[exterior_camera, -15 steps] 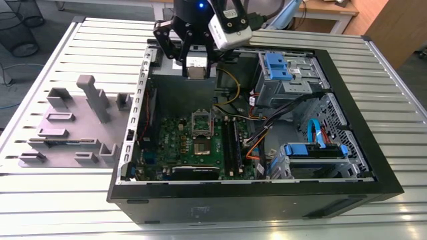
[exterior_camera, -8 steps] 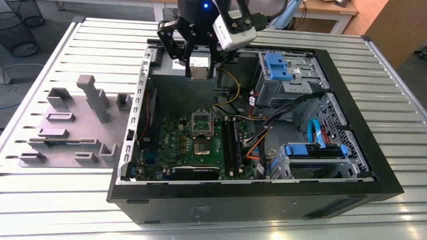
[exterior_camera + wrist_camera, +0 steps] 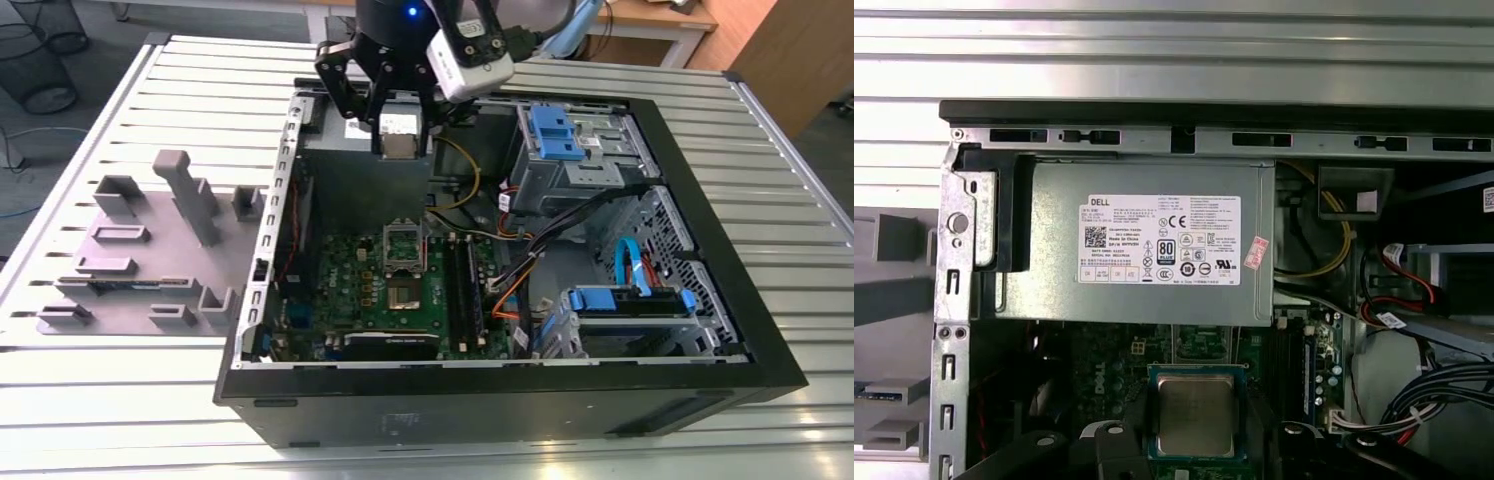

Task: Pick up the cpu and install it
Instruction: 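Pick up the cpu and move it towards the insertion slot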

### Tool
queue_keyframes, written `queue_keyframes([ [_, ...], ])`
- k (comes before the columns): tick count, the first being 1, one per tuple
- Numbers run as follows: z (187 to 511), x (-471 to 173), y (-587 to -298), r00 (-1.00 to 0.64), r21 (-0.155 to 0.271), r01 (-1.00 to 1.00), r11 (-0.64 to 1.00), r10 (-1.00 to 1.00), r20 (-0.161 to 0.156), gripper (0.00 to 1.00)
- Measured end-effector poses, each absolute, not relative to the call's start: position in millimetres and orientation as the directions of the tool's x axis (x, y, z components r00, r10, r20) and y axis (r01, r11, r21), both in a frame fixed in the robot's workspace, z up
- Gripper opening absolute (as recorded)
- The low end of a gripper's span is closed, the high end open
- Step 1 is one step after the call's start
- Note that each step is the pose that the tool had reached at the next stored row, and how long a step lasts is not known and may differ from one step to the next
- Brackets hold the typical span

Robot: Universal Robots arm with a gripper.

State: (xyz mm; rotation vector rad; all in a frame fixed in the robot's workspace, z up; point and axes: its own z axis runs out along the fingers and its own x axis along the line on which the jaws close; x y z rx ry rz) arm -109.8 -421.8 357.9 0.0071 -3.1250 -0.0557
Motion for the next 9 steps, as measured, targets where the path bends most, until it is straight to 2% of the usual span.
queue_keyframes([
  [9,357.9,-109.8,-431.9,-1.0,0.036,-0.004,0.999,-0.005,0.016,0.47],
])
